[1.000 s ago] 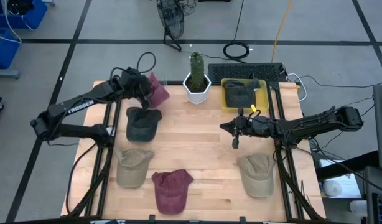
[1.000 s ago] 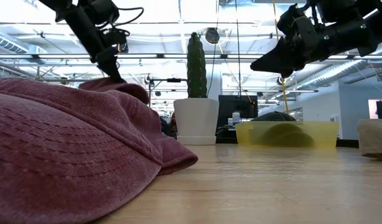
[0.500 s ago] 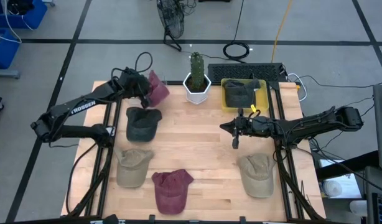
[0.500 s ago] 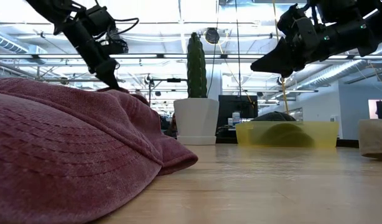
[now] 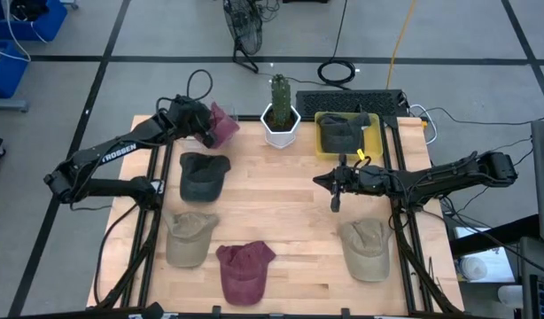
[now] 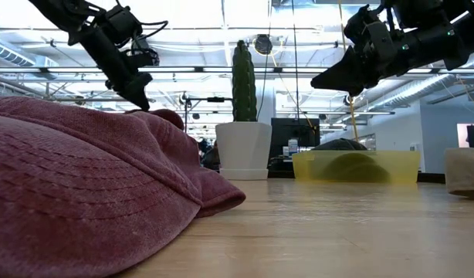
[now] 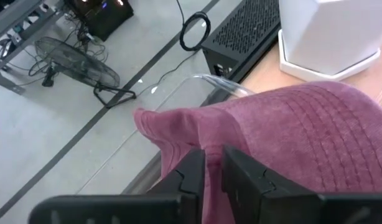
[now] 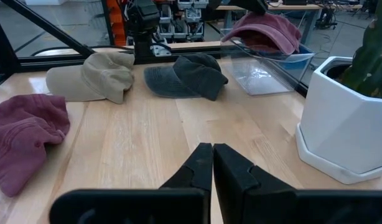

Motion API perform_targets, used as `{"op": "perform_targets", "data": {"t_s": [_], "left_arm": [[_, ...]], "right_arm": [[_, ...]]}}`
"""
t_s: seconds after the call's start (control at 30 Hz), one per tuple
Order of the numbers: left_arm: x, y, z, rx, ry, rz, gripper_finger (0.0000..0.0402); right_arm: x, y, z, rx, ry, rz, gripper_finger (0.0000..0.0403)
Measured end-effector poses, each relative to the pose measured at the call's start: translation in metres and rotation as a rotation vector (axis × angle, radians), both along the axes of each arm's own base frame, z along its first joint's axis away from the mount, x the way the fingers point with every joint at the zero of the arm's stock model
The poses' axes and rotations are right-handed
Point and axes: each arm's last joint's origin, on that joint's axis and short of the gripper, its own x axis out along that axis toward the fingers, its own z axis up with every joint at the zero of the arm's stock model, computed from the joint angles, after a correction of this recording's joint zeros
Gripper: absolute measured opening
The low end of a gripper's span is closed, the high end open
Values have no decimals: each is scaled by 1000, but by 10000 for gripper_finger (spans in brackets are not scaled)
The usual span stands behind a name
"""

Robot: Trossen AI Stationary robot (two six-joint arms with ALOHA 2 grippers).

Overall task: Pick & Place hat
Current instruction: Put the top red cap into the transparent bin

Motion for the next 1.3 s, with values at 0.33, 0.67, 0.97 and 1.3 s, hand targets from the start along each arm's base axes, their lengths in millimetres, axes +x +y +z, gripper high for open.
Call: {"op": "perform_targets", "data": {"t_s": [0.33,0.67,0.97,1.3], "left_arm": [[4,-2,2,7,-33,-22,82],[30,-21,14,76,-167,-199,86],[60,-65,21,144,-205,-478,89],[70,-91,17,249,-105,-271,232]], "right_arm": [[0,0,0,0,0,0,4],[0,0,0,0,1,0,4],[0,0,0,0,3,1,4],[0,0,0,-28,5,8,4]]}}
